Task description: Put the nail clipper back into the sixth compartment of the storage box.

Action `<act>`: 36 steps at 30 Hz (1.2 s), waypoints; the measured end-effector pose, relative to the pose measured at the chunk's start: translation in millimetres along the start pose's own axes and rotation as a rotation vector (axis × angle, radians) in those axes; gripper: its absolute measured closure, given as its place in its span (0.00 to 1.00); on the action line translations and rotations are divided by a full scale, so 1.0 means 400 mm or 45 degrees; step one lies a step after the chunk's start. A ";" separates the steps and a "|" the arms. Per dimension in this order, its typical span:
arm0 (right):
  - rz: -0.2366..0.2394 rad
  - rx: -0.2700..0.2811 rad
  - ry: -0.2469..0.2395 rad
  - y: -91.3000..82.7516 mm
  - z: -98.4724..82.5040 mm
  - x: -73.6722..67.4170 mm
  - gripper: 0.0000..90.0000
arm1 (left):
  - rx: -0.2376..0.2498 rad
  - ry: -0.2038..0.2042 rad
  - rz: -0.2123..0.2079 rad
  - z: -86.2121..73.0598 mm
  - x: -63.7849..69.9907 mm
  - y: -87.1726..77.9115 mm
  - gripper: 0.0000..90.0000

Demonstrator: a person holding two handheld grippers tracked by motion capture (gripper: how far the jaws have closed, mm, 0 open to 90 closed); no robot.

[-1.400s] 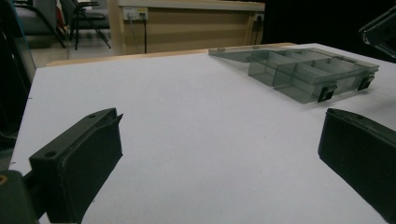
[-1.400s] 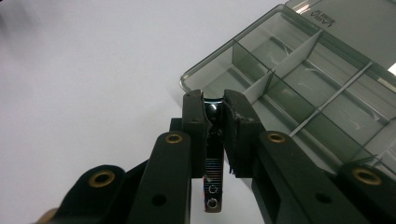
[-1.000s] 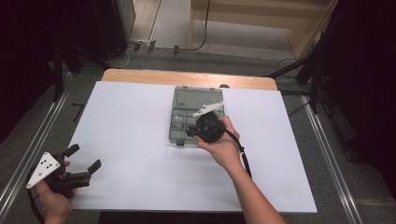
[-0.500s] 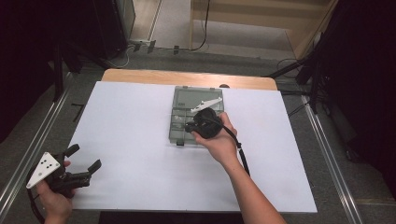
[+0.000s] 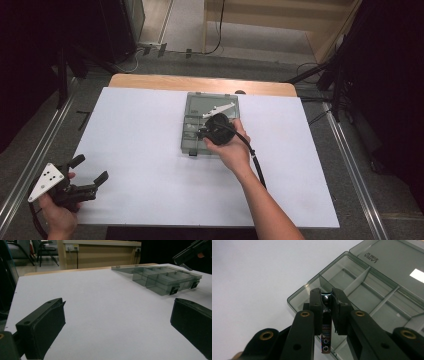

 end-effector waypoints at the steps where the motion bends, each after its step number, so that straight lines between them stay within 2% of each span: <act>1: 0.002 -0.001 -0.002 0.004 -0.001 0.001 0.90 | -0.001 0.002 0.000 0.000 0.000 0.000 0.00; 11: -0.019 -0.015 0.004 0.036 -0.008 0.011 0.90 | 0.001 -0.001 -0.001 0.000 0.000 0.000 0.00; 18: -0.037 -0.020 -0.014 0.058 -0.017 0.017 0.90 | 0.004 -0.003 -0.002 0.000 0.000 -0.001 0.00; 24: -0.048 -0.041 0.006 0.073 -0.033 0.029 0.90 | 0.003 -0.002 -0.002 0.000 0.000 -0.001 0.00; 29: -0.036 -0.053 0.009 0.083 -0.043 0.029 0.90 | 0.003 -0.003 -0.001 0.000 0.000 -0.001 0.00; 31: -0.010 -0.056 0.015 0.087 -0.045 0.027 0.90 | 0.004 -0.004 -0.001 0.000 -0.001 -0.001 0.00; 33: -0.028 -0.045 0.023 0.088 -0.046 0.030 0.88 | 0.004 -0.003 -0.002 0.000 -0.001 -0.001 0.00; 36: -0.008 -0.019 0.044 0.083 -0.045 0.034 0.75 | 0.004 -0.003 -0.003 0.000 -0.001 -0.001 0.00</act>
Point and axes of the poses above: each handheld gripper's, and its own axes: y roughly forward along the jaws, z roughly out of its top, x roughly to its right, the point moved 7 cm from there along y, roughly forward along the jaws, and after that the axes turned 5 degrees about -z, right-handed, at the moved point
